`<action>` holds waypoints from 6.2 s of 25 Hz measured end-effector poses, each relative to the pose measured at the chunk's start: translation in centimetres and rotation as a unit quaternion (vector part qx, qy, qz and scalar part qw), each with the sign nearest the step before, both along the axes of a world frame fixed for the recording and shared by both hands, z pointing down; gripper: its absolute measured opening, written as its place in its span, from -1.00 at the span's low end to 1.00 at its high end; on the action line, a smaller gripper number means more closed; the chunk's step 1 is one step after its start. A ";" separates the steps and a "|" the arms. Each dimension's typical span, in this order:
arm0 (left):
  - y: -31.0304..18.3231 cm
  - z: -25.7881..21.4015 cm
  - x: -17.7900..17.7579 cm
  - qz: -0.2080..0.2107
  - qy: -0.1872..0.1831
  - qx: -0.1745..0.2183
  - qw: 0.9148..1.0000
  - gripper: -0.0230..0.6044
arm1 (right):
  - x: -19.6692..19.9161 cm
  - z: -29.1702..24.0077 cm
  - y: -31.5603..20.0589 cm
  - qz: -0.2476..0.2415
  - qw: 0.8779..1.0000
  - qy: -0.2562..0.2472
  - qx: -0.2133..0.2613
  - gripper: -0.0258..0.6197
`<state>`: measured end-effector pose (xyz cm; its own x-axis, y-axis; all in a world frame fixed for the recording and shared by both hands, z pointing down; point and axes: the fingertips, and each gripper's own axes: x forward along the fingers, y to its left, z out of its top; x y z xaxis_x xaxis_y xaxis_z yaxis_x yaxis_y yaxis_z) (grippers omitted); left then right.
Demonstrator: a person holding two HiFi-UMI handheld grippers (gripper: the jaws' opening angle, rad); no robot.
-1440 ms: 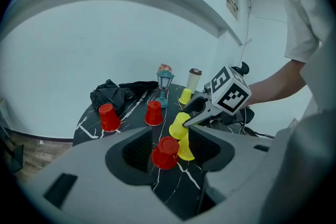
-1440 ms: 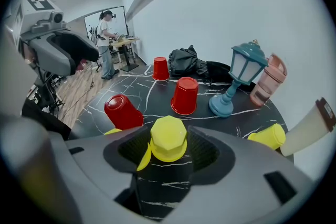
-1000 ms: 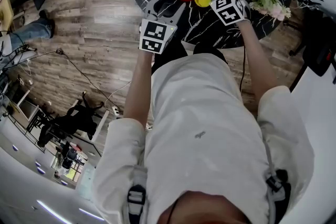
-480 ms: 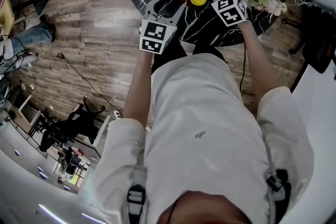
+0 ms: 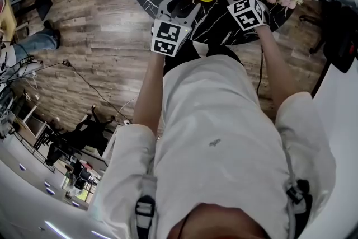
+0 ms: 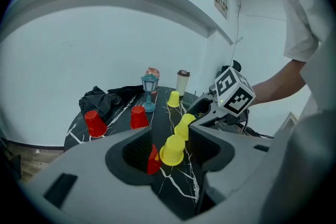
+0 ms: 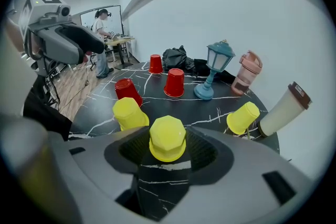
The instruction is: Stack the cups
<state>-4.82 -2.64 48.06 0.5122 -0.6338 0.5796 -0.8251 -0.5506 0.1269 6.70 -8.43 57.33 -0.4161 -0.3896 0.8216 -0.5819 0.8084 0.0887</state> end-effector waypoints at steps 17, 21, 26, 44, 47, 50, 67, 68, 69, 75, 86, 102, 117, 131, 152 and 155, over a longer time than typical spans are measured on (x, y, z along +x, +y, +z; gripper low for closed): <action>1.5 0.1 1.8 0.008 -0.002 -0.002 1.000 -0.25 | 0.4 0.7 3.3 -0.010 1.000 -0.005 -0.016 -0.23; 1.7 0.1 1.8 0.005 -0.003 -0.004 1.000 -0.25 | 0.2 1.0 4.0 -0.014 1.000 -0.005 -0.021 -0.23; 1.6 0.1 1.7 0.000 -0.004 -0.004 1.000 -0.25 | -0.3 1.2 4.5 -0.026 0.999 -0.004 -0.025 -0.23; 1.8 -0.1 1.4 -0.009 -0.007 -0.002 1.000 -0.25 | -1.3 1.7 5.2 -0.048 0.998 -0.005 -0.030 -0.15; 1.7 -0.2 1.3 -0.008 -0.009 0.000 1.000 -0.25 | -1.4 1.7 5.2 -0.050 0.998 -0.010 -0.029 -0.11; 1.7 -0.2 1.3 -0.009 -0.009 0.003 1.000 -0.25 | -1.4 1.2 5.2 -0.049 0.998 -0.014 -0.027 -0.10; 0.5 -1.4 3.5 0.022 -0.006 0.018 1.000 -0.25 | 1.0 -3.4 1.6 0.009 0.999 -0.047 0.019 -0.10; 0.4 -1.4 3.6 0.024 -0.005 0.019 1.000 -0.25 | 1.3 -3.7 1.2 0.014 0.999 -0.046 0.024 -0.10; 0.2 -1.4 3.8 0.026 -0.003 0.020 0.999 -0.25 | 1.5 -4.0 0.7 0.019 0.998 -0.046 0.030 -0.10; -1.0 -1.5 5.3 0.037 0.003 0.022 0.999 -0.25 | 3.0 -5.4 -2.4 0.049 0.996 -0.048 0.053 -0.10; -2.4 -1.8 6.5 0.038 -0.004 0.022 0.999 -0.25 | 6.6 -6.2 -8.6 0.089 0.992 -0.038 0.081 -0.10; -3.1 -2.3 6.2 0.012 0.004 0.010 1.000 -0.25 | 9.6 -2.6 -16.0 0.200 0.977 -0.048 0.051 -0.16; -2.9 -1.7 5.2 -0.002 0.001 -0.006 1.000 -0.25 | 10.0 1.0 -18.5 0.244 0.968 -0.051 0.015 -0.19; -2.9 -1.5 4.8 -0.001 0.002 -0.004 1.000 -0.25 | 10.5 1.6 -18.7 0.251 0.967 -0.038 0.019 -0.29; -2.1 -3.1 4.6 -0.003 0.011 0.024 1.000 -0.25 | 8.6 -3.3 -15.0 0.207 0.976 -0.057 0.048 -0.27; -2.2 -3.3 4.6 -0.004 0.015 0.027 1.000 -0.25 | 8.1 -3.7 -14.0 0.189 0.979 -0.057 0.043 -0.27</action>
<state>-0.25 -4.82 44.73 0.5237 -0.6677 0.5290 -0.8256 -0.5509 0.1220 14.84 -22.43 53.61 -0.3159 -0.5996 0.7353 -0.8483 0.5256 0.0642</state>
